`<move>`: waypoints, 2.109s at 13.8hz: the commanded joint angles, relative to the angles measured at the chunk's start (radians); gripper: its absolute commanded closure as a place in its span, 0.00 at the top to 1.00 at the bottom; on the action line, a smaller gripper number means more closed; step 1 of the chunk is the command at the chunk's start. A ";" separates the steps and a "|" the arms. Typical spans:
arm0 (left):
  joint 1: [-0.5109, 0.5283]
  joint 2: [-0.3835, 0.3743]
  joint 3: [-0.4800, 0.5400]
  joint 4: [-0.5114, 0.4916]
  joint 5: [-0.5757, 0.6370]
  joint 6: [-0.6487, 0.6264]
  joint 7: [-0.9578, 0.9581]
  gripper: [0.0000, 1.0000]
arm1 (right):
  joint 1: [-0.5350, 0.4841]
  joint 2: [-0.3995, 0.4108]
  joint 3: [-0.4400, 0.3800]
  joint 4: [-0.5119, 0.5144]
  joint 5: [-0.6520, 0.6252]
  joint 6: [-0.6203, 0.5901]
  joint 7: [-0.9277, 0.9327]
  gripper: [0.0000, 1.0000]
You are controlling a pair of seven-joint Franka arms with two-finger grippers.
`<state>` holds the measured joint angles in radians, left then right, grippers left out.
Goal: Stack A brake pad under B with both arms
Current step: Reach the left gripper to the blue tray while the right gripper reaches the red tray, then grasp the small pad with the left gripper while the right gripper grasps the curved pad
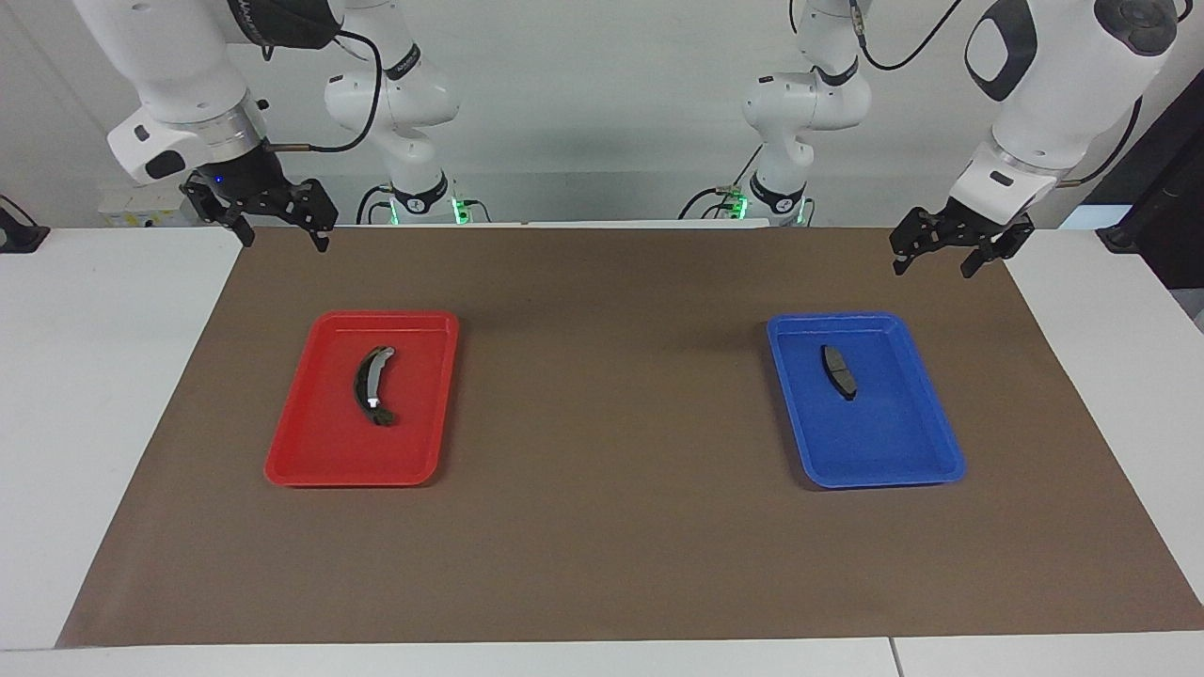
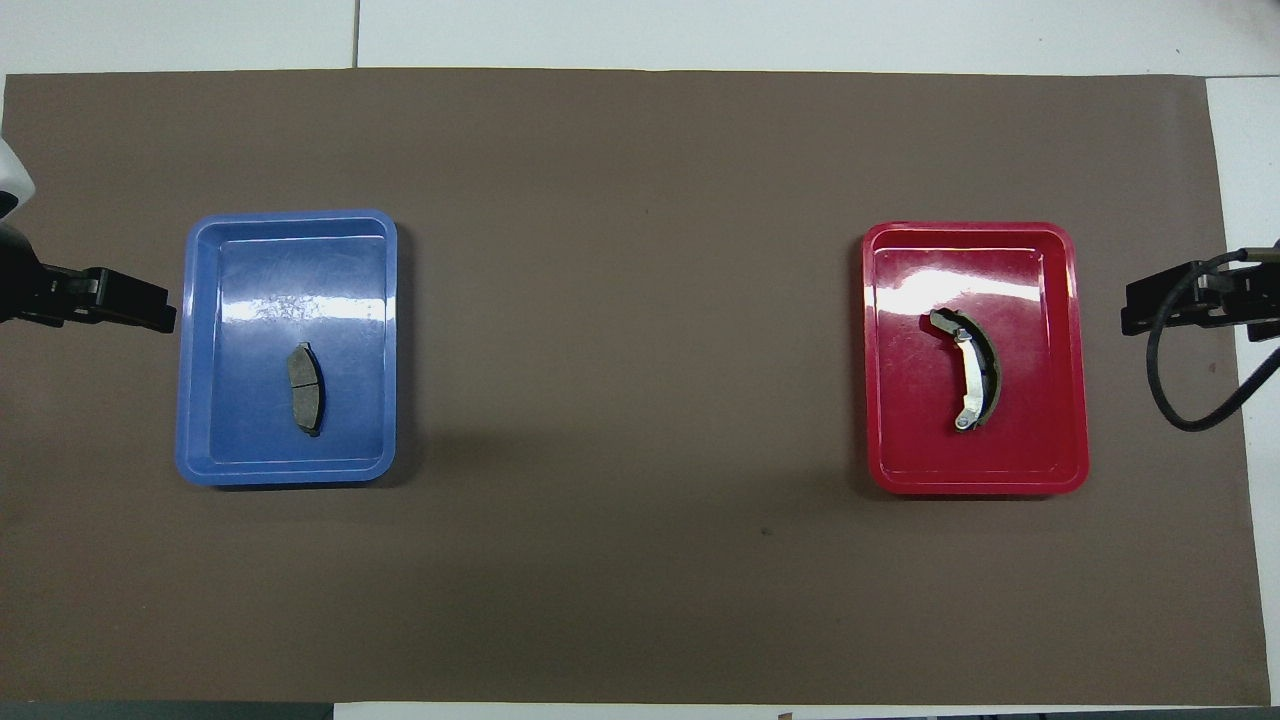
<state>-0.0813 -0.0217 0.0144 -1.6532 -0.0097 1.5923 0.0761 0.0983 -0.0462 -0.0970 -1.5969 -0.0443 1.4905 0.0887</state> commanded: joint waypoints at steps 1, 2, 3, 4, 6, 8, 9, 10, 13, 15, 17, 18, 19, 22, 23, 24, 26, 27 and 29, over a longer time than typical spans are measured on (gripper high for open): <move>0.011 0.009 -0.005 0.009 0.002 0.003 -0.001 0.99 | -0.009 -0.001 0.005 -0.003 0.023 -0.006 -0.003 1.00; 0.011 0.008 -0.005 0.001 0.002 0.020 -0.001 0.99 | -0.009 -0.003 0.005 -0.005 0.023 -0.006 -0.003 1.00; 0.011 0.006 -0.005 -0.013 0.002 0.049 -0.002 0.99 | -0.009 -0.003 0.005 -0.005 0.023 -0.006 -0.003 1.00; 0.009 0.008 -0.005 -0.035 0.001 0.089 -0.002 0.99 | -0.009 -0.003 0.005 -0.005 0.023 -0.006 -0.003 1.00; 0.009 0.009 -0.005 -0.083 0.001 0.153 -0.001 0.99 | -0.009 -0.003 0.005 -0.005 0.023 -0.006 -0.003 1.00; 0.009 0.019 -0.005 -0.138 0.001 0.234 -0.001 0.99 | -0.009 -0.004 0.005 -0.014 0.023 -0.003 -0.003 1.00; 0.009 0.040 -0.005 -0.166 0.001 0.276 -0.002 0.99 | -0.009 -0.015 0.005 -0.041 0.023 0.025 -0.006 1.00; 0.009 0.060 -0.005 -0.186 0.001 0.316 -0.004 0.99 | -0.008 -0.035 0.007 -0.088 0.023 0.075 -0.007 1.00; 0.011 0.081 -0.005 -0.299 0.001 0.453 -0.006 0.99 | -0.005 -0.093 0.008 -0.248 0.024 0.229 -0.007 0.99; 0.009 0.081 -0.005 -0.390 0.001 0.533 -0.009 0.99 | -0.006 -0.101 0.008 -0.307 0.040 0.287 -0.012 1.00; 0.009 0.080 -0.005 -0.460 0.001 0.573 -0.009 0.99 | -0.006 -0.077 0.008 -0.339 0.043 0.333 -0.029 1.00; 0.009 0.080 -0.005 -0.488 0.001 0.583 -0.010 0.99 | -0.006 -0.049 0.008 -0.360 0.043 0.376 -0.043 1.00; 0.011 0.078 -0.005 -0.517 -0.001 0.593 -0.013 0.99 | -0.006 -0.022 0.008 -0.373 0.043 0.414 -0.055 0.99; 0.009 0.074 -0.005 -0.614 0.000 0.708 -0.099 0.99 | -0.008 0.035 0.008 -0.469 0.044 0.595 -0.086 0.99; 0.009 0.078 -0.005 -0.631 0.001 0.733 -0.102 0.99 | -0.006 0.035 0.008 -0.529 0.044 0.667 -0.087 0.99; 0.008 0.083 -0.005 -0.641 -0.001 0.747 -0.102 0.99 | -0.008 0.035 0.008 -0.572 0.044 0.716 -0.092 0.99; 0.009 0.083 -0.005 -0.681 0.001 0.790 -0.099 0.99 | -0.011 0.052 0.008 -0.644 0.044 0.825 -0.134 0.99; 0.009 0.083 -0.005 -0.704 0.001 0.819 -0.101 0.97 | -0.011 0.058 0.008 -0.676 0.044 0.874 -0.136 0.99; 0.005 0.085 -0.005 -0.729 0.001 0.862 -0.104 0.90 | -0.019 0.083 0.007 -0.702 0.046 0.890 -0.171 0.99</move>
<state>-0.0812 0.0883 0.0142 -2.3279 -0.0106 2.3979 -0.0137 0.0970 0.0362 -0.0959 -2.2579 -0.0191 2.3466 -0.0257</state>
